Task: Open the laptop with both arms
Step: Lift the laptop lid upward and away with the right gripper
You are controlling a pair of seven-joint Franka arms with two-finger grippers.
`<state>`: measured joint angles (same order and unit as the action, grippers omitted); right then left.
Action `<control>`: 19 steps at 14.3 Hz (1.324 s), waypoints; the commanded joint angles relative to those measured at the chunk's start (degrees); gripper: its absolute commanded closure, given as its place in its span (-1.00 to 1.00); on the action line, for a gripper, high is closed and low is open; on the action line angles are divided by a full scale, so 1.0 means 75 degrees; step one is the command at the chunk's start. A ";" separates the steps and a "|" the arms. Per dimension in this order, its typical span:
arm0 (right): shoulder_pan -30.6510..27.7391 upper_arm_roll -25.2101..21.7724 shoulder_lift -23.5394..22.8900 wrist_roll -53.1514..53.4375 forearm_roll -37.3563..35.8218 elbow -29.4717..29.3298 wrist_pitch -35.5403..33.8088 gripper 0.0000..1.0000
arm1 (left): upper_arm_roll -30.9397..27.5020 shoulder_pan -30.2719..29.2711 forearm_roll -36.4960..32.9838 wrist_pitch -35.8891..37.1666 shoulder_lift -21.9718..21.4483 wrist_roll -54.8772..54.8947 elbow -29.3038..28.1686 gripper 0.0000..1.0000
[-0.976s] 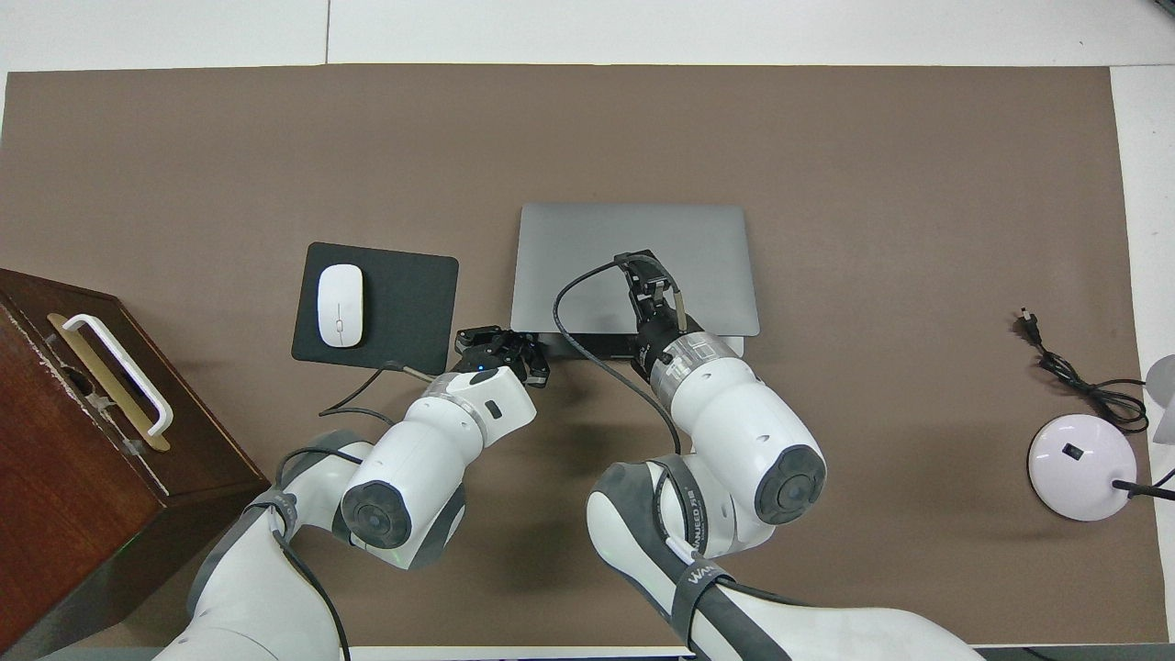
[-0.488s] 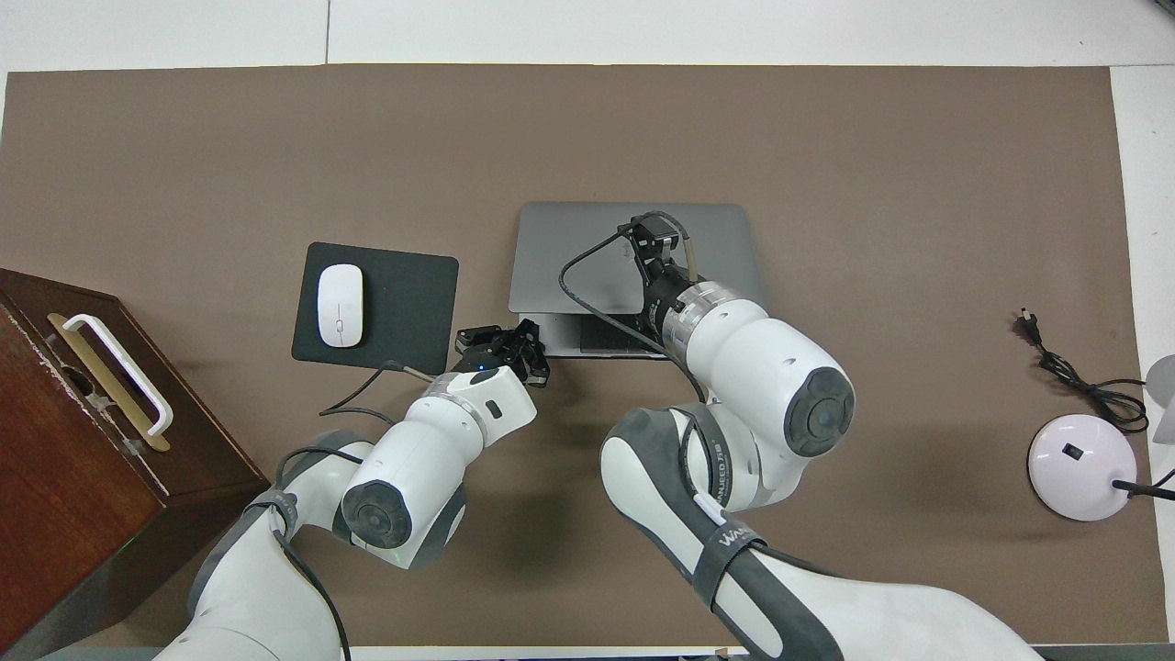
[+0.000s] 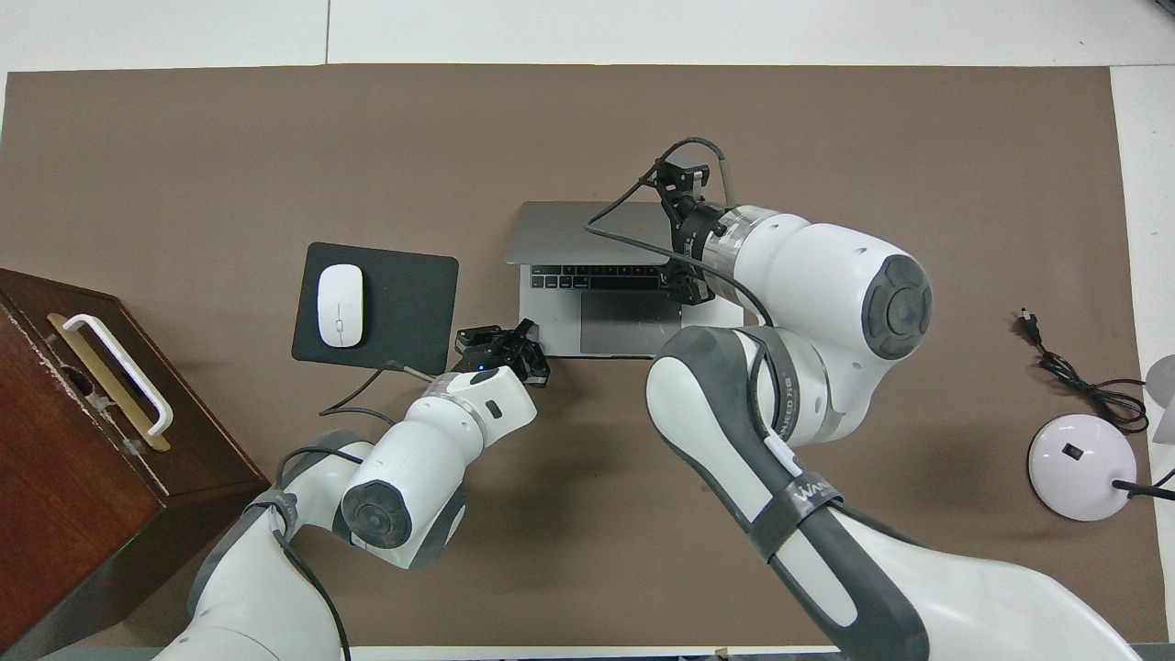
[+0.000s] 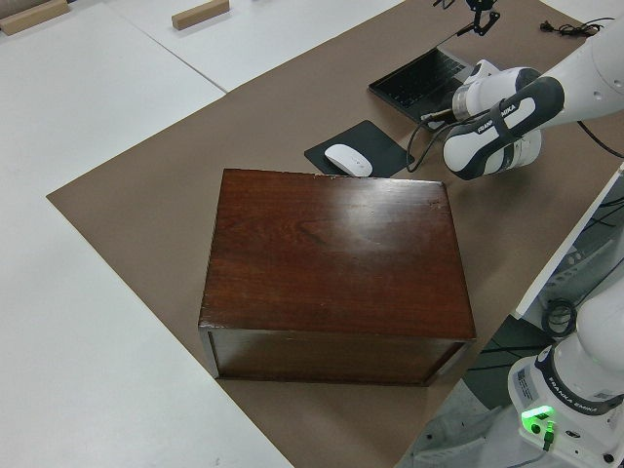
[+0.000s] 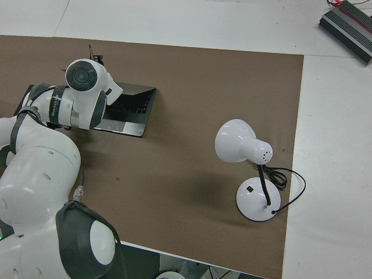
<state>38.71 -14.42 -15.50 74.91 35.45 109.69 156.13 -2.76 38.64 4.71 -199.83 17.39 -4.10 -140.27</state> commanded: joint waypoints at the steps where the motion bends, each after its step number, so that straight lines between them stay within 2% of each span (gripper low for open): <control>1: -0.0134 -0.0221 -0.0171 -0.0133 -0.0285 -0.0655 -0.0717 -0.99 | 0.0029 -0.0042 -0.0066 -0.0109 0.0447 -0.0040 0.0211 1.00; 5: -0.0298 -0.0420 -0.0276 -0.0133 -0.0473 -0.1323 -0.1468 -0.99 | 0.0029 -0.0042 -0.0066 -0.0109 0.0447 -0.0039 0.0211 1.00; 19: -0.0825 -0.0456 -0.1331 -0.0227 -0.0590 -0.2882 -0.2289 -0.99 | 0.0029 -0.0030 -0.0066 -0.0121 0.0459 -0.0039 0.0211 1.00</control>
<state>34.34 -17.89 -23.12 74.79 31.85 92.20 140.87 -2.77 38.64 4.70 -199.84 17.39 -4.10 -140.27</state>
